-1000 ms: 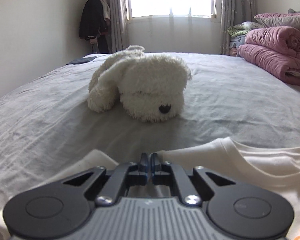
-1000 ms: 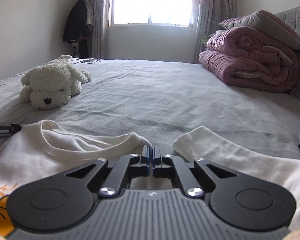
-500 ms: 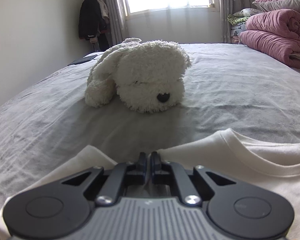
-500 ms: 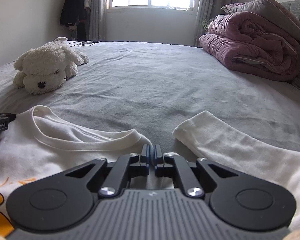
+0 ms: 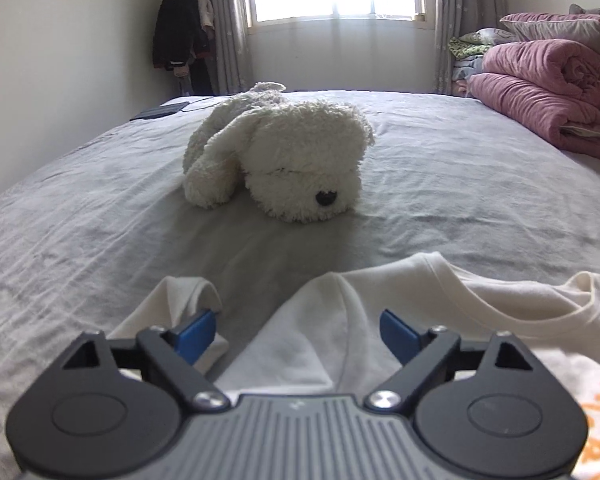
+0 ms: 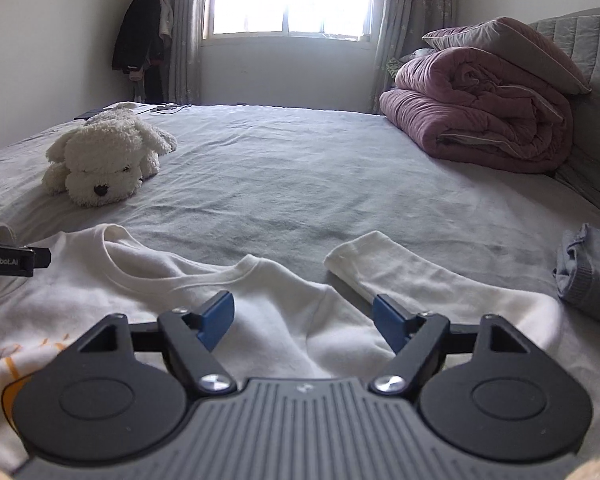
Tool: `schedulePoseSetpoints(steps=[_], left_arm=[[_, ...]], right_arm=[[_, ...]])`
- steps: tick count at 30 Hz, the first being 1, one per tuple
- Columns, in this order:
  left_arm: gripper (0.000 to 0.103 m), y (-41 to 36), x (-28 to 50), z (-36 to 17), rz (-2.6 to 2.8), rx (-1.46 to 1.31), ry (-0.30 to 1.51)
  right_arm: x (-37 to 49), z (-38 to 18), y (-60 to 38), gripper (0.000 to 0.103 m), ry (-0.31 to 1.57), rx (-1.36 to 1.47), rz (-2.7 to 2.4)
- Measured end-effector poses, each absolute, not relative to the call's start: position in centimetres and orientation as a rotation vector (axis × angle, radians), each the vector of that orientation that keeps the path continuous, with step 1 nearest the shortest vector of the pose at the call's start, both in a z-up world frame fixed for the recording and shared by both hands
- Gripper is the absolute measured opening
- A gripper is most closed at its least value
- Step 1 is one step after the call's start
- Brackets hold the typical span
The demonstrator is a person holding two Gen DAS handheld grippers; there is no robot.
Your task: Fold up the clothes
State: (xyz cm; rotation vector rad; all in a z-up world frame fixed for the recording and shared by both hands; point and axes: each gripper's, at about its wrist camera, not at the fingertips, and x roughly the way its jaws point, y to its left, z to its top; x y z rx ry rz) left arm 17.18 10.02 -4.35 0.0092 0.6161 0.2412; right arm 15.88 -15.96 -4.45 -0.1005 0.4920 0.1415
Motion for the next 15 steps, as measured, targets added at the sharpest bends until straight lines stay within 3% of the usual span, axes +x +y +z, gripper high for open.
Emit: schedulePoseSetpoints(steps=[7, 15], left_arm=[[0.098, 8.7, 12.6, -3.4, 0.160, 0.041, 0.608], [0.100, 7.9, 8.0, -2.7, 0.091, 0.030, 0.624]], right_arm=[[11.8, -3.4, -18.9, 0.081, 0.490, -0.009, 0.090], [7.0, -2.5, -21.5, 0.085, 0.515, 0.076, 0.071]])
